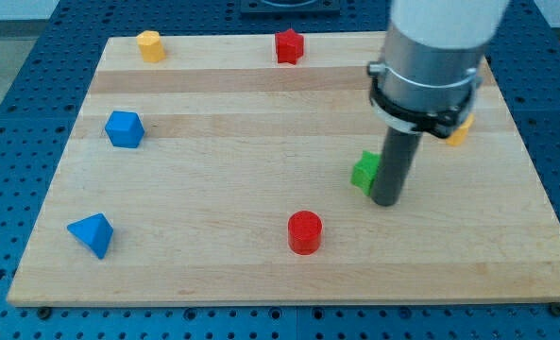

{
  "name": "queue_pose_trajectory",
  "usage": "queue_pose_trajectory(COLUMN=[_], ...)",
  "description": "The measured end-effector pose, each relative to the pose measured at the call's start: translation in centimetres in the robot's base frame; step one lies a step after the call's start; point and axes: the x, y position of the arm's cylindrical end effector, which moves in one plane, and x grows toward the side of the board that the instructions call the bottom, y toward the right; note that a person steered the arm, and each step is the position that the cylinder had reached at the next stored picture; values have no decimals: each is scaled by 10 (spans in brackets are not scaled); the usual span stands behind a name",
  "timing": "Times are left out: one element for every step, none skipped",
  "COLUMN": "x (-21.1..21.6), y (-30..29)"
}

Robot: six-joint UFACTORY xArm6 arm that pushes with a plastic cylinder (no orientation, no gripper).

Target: Point your arm at the yellow heart

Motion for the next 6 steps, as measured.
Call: queue_pose_trajectory(x=[-16,-30,-30,-29,-29,-32], y=[-16,-22,-6,31,67,100])
